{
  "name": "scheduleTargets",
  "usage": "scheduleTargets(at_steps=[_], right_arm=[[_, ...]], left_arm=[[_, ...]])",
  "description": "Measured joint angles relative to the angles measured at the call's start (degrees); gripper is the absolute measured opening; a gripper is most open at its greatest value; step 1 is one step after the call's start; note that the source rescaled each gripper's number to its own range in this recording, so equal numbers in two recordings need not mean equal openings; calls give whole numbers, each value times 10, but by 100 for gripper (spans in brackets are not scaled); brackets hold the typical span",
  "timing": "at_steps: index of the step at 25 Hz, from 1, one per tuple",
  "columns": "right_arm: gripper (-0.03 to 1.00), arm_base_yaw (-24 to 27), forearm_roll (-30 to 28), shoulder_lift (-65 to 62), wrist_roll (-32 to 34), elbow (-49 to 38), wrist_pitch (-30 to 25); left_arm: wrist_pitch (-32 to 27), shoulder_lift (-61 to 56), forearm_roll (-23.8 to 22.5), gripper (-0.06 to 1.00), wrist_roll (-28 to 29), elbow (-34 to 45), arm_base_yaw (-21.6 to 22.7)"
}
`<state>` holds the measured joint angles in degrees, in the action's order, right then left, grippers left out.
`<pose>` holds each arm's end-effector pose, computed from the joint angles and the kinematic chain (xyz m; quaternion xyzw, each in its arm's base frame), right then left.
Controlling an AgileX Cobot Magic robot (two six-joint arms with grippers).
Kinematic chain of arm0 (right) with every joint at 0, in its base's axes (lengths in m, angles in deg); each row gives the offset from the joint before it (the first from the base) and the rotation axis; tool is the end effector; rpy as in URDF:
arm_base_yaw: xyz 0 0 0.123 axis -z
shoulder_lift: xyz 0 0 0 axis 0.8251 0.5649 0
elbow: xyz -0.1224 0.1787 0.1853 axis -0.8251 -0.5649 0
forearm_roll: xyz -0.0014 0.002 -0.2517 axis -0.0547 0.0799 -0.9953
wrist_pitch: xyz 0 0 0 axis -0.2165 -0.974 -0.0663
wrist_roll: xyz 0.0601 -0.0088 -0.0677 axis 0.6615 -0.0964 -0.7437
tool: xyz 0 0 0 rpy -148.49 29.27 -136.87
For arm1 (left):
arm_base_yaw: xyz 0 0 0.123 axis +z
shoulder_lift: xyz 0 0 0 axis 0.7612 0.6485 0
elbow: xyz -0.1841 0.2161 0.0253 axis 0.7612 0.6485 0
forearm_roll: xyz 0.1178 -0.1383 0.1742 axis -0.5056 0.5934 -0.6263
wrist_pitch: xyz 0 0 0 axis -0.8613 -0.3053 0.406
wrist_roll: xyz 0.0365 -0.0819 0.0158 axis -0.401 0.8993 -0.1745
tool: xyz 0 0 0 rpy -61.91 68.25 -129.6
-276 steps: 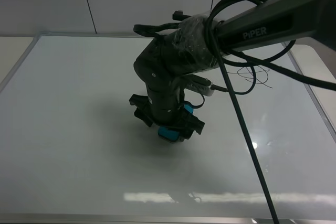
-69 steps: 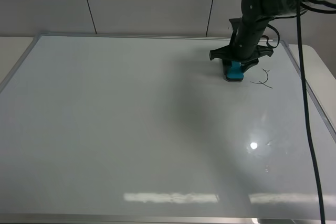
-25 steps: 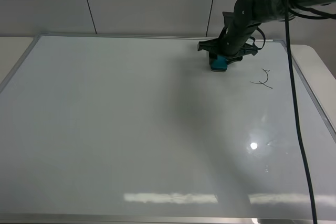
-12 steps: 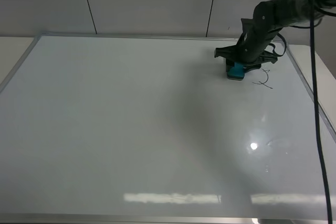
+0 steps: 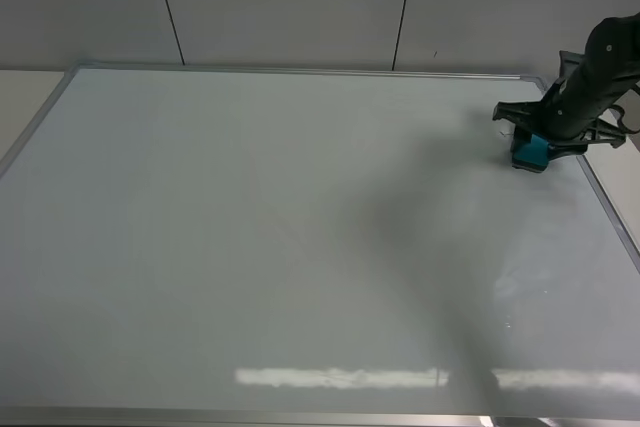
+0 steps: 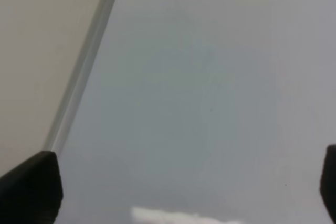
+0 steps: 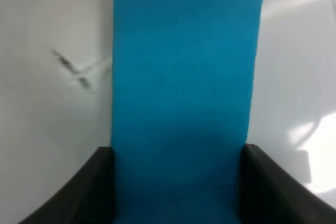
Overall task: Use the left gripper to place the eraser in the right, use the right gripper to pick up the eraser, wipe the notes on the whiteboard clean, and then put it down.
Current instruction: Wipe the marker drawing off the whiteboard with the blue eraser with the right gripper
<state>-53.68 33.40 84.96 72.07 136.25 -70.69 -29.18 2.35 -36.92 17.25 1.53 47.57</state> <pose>0.3928 -0.0198 0.1111 0.1465 0.9713 -0.0149 0.1868 -0.0081 0.0080 0.2810 -0.0788 0.8459 -0.0175 0.5272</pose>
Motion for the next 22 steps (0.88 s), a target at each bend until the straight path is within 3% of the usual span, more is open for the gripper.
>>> scheduleTargets(at_steps=[8,16,22], right_arm=[[0,-35,-18,-9,-5,-8,-4],[0,-105,13,1,-11,21,-7],[0,-109,15,17,-11,52,-37]], left_arm=[[0,0,0,100,0,0,0],[0,0,0,100,0,0,0],[0,0,0,100,0,0,0]])
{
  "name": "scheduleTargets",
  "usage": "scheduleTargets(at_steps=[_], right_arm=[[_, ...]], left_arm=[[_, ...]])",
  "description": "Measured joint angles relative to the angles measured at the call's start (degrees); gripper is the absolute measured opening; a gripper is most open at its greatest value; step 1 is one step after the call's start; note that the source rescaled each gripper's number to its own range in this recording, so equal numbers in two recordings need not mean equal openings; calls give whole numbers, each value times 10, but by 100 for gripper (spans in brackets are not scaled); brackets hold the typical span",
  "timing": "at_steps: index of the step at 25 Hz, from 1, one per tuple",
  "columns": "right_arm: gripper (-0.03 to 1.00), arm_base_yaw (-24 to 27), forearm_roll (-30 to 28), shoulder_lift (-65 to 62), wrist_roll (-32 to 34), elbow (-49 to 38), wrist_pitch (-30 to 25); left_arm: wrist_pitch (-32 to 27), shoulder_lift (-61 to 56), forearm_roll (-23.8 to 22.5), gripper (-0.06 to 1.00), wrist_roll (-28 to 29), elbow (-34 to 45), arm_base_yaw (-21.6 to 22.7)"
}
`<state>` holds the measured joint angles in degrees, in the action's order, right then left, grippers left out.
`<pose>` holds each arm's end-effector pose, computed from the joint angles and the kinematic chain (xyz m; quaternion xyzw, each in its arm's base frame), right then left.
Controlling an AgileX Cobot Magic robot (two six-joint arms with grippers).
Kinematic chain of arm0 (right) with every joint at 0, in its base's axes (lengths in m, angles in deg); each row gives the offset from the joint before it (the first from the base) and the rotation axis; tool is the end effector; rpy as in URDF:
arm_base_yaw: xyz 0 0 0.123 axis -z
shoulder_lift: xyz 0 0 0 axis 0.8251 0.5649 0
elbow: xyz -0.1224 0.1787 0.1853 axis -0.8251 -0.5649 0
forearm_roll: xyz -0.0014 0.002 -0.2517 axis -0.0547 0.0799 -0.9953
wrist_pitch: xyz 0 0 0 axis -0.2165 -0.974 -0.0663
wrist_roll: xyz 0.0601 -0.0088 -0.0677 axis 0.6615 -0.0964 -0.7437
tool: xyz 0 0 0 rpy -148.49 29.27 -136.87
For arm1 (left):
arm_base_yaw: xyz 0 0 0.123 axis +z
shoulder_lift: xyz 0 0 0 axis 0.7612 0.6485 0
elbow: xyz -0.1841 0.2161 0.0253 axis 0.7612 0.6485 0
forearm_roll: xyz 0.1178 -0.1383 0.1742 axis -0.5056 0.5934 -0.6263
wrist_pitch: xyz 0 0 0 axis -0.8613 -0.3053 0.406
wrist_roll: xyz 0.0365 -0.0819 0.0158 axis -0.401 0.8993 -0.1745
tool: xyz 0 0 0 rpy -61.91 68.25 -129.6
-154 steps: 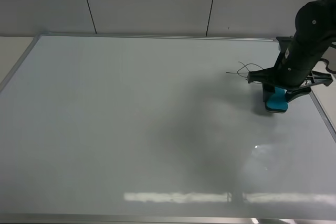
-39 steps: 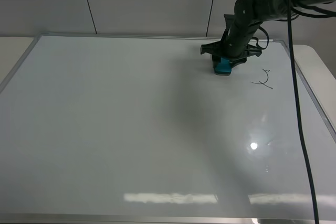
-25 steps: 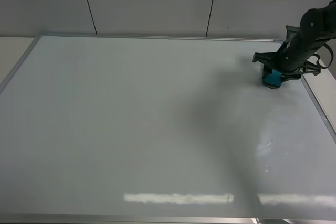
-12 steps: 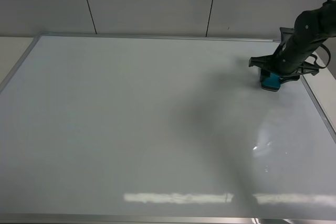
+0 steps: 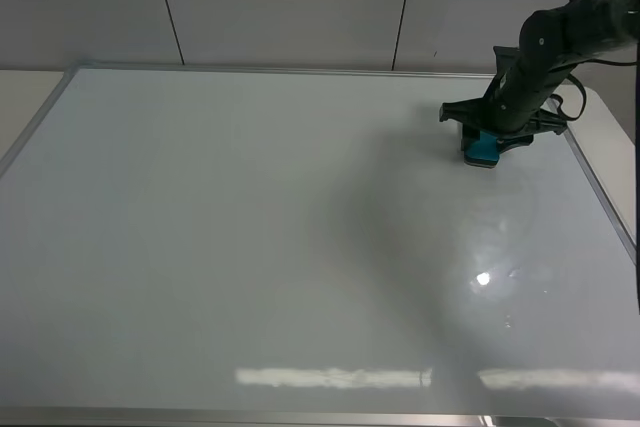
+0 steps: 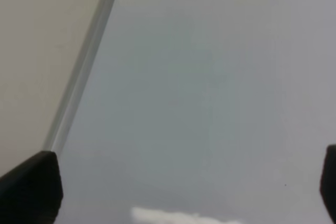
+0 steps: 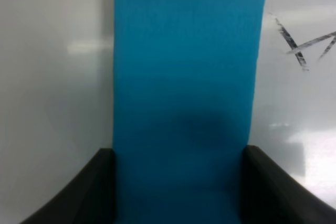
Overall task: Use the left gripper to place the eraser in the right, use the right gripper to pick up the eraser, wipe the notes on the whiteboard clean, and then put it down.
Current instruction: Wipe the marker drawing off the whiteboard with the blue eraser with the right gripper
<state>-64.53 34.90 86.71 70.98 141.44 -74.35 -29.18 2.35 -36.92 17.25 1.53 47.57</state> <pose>0.4051 0.0572 0.1178 0.0581 0.9811 0.0044 0.1847 -0.0081 0.0080 0.2810 -0.0788 0.8459 -0.0175 0.5272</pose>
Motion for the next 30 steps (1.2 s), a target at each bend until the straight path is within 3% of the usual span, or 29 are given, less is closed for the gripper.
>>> scheduleTargets(at_steps=[5,12,17,23,30], right_arm=[[0,22,16,4,0,4,5],[0,96,1,8,1,7,31],[0,108,-2,8,1,7,32],[0,81,-12,14,9,28,12],[0,-2,-8,37,24,89,-27]], left_arm=[[0,0,0,100,0,0,0],[0,0,0,100,0,0,0],[0,0,0,100,0,0,0],[0,0,0,100,0,0,0],[0,0,0,100,0,0,0]])
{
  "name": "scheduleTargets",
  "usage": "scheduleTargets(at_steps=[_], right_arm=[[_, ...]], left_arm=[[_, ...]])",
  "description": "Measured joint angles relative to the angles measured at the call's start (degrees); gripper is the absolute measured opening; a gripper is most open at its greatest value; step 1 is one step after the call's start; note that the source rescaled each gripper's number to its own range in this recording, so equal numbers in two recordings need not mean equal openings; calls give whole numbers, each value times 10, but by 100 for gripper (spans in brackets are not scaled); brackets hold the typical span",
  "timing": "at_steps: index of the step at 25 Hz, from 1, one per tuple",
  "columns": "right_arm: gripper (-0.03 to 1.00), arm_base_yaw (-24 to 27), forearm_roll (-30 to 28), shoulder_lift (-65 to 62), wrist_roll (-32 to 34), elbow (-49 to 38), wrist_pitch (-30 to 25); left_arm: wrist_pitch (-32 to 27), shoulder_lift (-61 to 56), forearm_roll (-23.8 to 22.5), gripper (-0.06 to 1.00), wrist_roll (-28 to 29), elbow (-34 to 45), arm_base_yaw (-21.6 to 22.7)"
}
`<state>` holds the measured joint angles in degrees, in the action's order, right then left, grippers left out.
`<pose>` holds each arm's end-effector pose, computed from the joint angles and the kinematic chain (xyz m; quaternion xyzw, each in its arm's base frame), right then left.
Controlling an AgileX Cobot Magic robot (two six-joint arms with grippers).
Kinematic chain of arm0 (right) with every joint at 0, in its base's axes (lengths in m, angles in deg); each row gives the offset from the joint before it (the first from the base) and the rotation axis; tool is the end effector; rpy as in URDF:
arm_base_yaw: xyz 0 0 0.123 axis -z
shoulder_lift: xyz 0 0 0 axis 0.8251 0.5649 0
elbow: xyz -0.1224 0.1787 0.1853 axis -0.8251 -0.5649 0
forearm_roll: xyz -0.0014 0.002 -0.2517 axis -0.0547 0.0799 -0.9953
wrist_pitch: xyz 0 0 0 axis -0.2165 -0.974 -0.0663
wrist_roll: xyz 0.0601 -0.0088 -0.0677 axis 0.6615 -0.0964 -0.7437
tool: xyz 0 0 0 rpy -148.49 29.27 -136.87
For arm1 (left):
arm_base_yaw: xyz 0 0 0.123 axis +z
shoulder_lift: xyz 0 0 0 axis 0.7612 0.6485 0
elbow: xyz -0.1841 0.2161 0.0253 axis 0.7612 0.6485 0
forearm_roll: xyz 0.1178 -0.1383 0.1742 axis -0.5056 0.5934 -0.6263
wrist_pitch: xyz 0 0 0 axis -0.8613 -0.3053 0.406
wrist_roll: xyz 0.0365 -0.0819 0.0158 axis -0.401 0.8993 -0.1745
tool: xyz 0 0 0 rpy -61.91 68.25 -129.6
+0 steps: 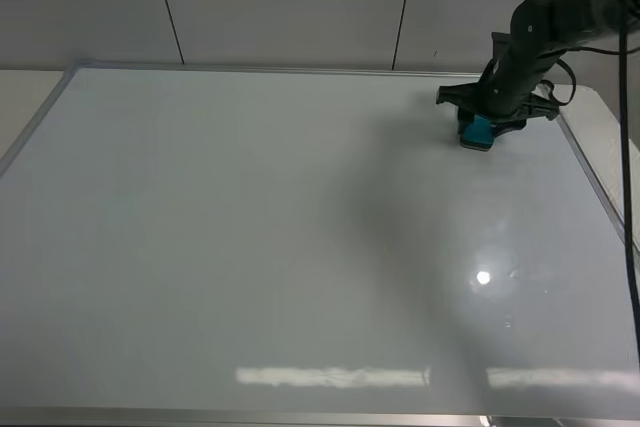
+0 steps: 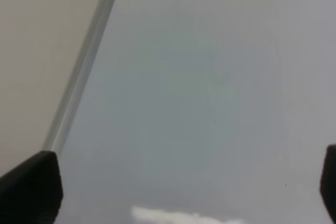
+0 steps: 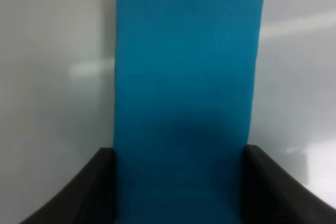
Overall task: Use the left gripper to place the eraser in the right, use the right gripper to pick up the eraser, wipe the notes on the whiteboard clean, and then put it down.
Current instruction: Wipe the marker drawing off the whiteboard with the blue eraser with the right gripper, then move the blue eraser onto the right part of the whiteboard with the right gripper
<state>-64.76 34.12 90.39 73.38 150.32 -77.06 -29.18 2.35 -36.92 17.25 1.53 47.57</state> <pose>0.4351 0.0625 0.1269 0.0744 0.9754 0.0068 0.2072 -0.0081 0.0080 0.2810 -0.0788 0.8459 -0.0175 0.5272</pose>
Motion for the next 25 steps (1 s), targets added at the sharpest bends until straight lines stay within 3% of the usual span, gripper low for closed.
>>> scheduleTargets(at_steps=[10,16,25], right_arm=[[0,-59,24,-27,-1,-19,-34],[0,-69,27,-147,-6,-145,-9],[0,-69,27,-302,-63,-362,18]], left_arm=[[0,0,0,100,0,0,0],[0,0,0,100,0,0,0],[0,0,0,100,0,0,0]])
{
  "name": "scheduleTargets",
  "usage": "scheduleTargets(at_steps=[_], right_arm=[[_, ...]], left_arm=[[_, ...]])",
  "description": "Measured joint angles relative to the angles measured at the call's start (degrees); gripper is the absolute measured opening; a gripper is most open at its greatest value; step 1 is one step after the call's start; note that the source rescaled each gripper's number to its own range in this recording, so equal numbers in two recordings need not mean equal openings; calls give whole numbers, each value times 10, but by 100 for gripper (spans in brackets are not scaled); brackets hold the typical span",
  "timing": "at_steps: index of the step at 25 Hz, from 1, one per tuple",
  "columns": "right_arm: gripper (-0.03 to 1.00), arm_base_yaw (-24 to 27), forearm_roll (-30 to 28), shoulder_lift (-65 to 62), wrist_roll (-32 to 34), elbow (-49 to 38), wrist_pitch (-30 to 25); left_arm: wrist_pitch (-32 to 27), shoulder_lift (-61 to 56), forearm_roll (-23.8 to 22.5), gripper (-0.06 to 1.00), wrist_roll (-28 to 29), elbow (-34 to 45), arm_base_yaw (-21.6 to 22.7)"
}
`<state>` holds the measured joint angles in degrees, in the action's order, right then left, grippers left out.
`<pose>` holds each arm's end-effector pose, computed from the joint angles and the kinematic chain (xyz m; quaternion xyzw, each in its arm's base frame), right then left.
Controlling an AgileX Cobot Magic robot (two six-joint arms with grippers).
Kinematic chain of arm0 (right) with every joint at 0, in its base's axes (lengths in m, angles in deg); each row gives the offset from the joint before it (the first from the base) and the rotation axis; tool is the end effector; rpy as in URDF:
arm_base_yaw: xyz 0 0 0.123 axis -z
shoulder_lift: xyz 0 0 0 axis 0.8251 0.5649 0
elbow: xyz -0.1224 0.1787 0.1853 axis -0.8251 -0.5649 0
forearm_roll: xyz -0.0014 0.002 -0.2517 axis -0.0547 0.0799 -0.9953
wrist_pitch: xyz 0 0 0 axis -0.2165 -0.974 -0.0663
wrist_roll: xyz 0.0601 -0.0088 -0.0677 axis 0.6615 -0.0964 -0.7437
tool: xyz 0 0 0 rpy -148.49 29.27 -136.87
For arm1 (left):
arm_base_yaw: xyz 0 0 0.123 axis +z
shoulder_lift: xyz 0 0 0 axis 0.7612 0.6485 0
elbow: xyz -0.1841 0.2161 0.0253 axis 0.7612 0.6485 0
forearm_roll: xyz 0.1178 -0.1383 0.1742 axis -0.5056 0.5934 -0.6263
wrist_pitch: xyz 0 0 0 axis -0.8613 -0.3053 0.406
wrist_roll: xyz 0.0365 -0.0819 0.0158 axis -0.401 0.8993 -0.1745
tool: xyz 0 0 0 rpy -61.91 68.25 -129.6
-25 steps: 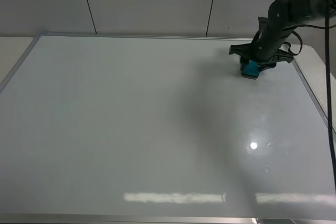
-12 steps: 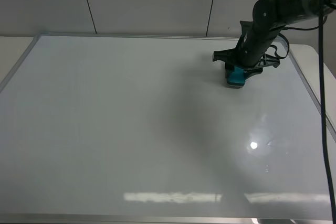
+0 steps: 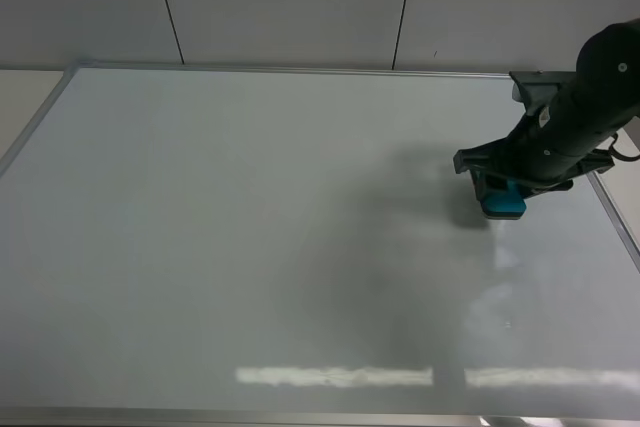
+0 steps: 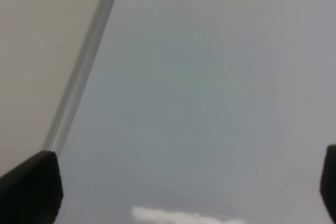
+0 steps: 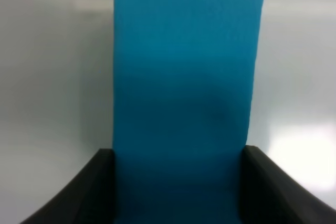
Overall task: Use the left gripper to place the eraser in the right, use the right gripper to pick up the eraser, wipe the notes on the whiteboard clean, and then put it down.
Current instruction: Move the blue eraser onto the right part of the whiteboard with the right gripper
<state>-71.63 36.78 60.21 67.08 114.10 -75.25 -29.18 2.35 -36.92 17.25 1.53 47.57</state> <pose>0.2751 0.0737 0.1669 -0.0233 0.9855 0.0150 0.1674 -0.0081 0.0080 0.2810 -0.0788 0.8459 -0.0175 0.5272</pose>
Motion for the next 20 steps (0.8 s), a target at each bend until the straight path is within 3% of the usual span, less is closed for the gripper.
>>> scheduleTargets(at_steps=[9,15,16,17,18,19,20], right_arm=[[0,0,-2,-28,2,-122,85],[0,0,-1,-28,0,-134,103],[4,0,-1,-28,0,-134,103],[15,0,0,-28,3,-134,103],[36,0,2,-29,6,-134,102],[63,0,3,-30,11,-134,102],[76,0,3,-30,14,-134,102]], left_arm=[[0,0,0,100,0,0,0],[0,0,0,100,0,0,0],[0,0,0,100,0,0,0],[0,0,0,100,0,0,0],[0,0,0,100,0,0,0],[0,0,0,100,0,0,0],[0,0,0,100,0,0,0]])
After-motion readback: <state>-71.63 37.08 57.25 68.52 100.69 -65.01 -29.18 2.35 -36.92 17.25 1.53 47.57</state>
